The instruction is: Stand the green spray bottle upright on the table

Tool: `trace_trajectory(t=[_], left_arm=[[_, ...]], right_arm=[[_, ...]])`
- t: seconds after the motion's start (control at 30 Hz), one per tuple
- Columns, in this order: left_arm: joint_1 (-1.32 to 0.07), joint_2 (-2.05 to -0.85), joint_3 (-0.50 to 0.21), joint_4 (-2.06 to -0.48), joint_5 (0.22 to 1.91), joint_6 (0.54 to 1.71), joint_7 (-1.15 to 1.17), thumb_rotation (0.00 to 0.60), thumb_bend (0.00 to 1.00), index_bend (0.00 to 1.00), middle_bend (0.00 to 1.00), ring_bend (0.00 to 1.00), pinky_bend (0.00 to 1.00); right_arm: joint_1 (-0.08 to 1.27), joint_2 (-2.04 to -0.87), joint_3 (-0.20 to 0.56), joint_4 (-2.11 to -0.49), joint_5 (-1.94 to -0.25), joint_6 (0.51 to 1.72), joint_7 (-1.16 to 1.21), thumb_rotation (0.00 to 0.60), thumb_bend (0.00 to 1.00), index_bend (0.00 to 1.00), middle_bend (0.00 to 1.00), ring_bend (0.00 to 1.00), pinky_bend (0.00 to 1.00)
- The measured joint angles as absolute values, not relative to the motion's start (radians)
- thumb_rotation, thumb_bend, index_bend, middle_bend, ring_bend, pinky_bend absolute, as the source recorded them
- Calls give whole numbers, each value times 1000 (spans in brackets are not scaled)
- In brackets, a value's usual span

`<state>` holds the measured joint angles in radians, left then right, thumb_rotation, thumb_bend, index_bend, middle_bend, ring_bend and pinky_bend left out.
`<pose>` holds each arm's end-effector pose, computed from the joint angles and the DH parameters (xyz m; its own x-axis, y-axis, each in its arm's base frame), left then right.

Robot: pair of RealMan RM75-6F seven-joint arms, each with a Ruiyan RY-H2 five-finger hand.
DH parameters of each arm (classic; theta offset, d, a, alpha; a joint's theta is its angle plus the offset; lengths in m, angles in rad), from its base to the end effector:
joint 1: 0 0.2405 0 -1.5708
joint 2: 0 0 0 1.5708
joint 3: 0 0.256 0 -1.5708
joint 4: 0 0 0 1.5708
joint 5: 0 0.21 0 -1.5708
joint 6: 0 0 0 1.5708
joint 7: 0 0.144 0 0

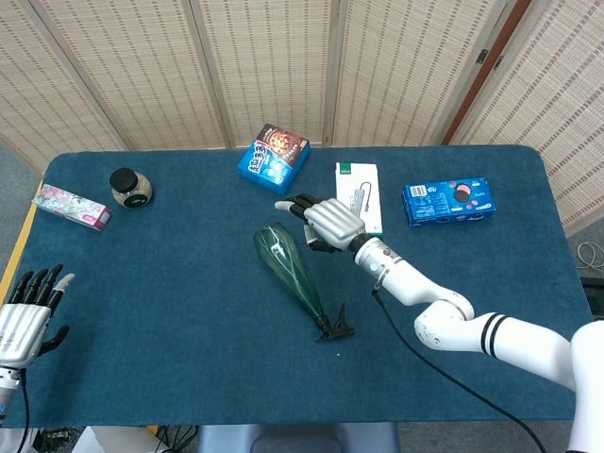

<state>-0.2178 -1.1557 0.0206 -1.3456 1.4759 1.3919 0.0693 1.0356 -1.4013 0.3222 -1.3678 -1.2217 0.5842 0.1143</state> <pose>-0.3483 0.2168 0.1602 0.6557 0.0625 0.7525 0.7546 -0.0889 -0.6501 -0.0520 -0.4238 0.0255 0.3695 -0.3705 0.8522 -0.8348 -0.5352 0.1293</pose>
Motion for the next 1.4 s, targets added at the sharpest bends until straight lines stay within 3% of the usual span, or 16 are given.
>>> trace_trajectory(t=[0.5, 0.67, 0.9, 1.4], left_arm=[[-199, -1161, 12, -1336, 1480, 1388, 64, 600, 281, 0, 0, 0, 0], [-193, -1163, 11, -1333, 1479, 1387, 60, 600, 281, 0, 0, 0, 0], [-183, -1164, 9, -1330, 1480, 1390, 59, 600, 281, 0, 0, 0, 0], [-159, -1164, 7, -1327, 1474, 1395, 58, 600, 281, 0, 0, 0, 0]], right_arm=[[1092, -1472, 276, -1307, -1175, 551, 62, 600, 833, 179, 159, 91, 296], [1099, -1482, 265, -1305, -1183, 552, 57, 600, 836, 236, 193, 91, 296], [1095, -1483, 232, -1316, -1255, 603, 20, 600, 880, 282, 248, 91, 295], [1097, -1522, 167, -1279, -1347, 688, -157, 600, 912, 302, 254, 91, 284]])
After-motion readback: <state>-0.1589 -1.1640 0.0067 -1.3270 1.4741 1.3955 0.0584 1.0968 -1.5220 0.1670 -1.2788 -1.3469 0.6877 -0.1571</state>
